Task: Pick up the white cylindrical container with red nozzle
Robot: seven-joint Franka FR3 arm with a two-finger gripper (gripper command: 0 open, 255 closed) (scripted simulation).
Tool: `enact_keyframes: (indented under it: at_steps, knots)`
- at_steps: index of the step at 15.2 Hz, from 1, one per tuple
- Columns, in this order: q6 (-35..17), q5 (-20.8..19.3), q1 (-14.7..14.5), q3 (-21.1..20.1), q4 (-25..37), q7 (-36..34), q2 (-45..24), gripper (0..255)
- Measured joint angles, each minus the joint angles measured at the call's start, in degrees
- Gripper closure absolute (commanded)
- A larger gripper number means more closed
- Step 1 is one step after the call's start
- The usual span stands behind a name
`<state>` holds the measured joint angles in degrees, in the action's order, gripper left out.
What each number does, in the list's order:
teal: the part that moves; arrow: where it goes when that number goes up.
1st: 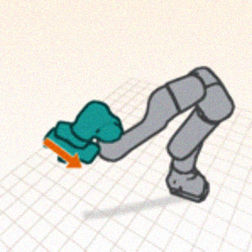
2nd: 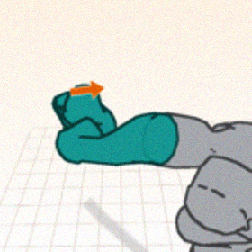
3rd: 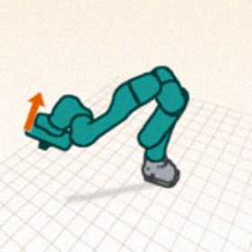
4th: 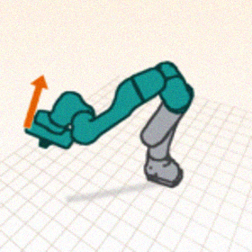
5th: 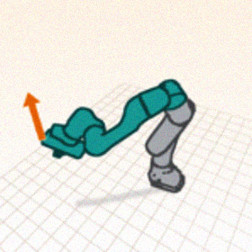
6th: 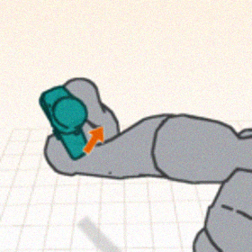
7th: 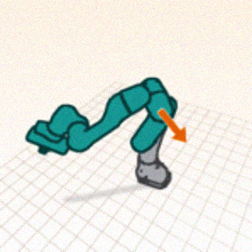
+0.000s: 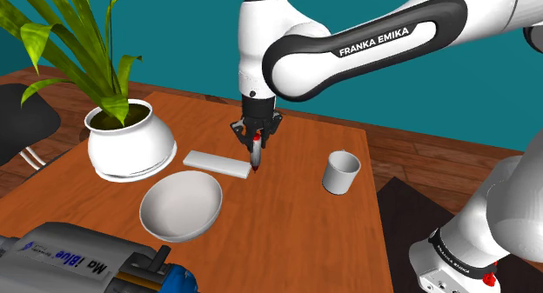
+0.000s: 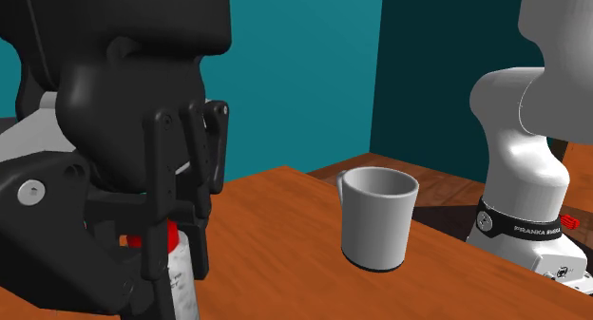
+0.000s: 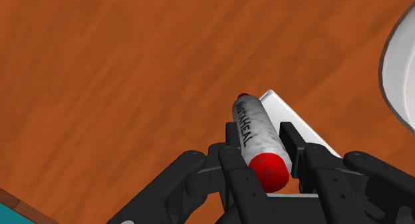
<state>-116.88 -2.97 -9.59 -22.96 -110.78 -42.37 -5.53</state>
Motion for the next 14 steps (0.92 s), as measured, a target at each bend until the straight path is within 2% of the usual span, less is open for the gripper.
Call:
enact_keyframes:
  at_steps: [14]
  knots:
    - [9.77, 1.08, 0.12, -0.07, 7.82, 0.77, 2.17, 255]
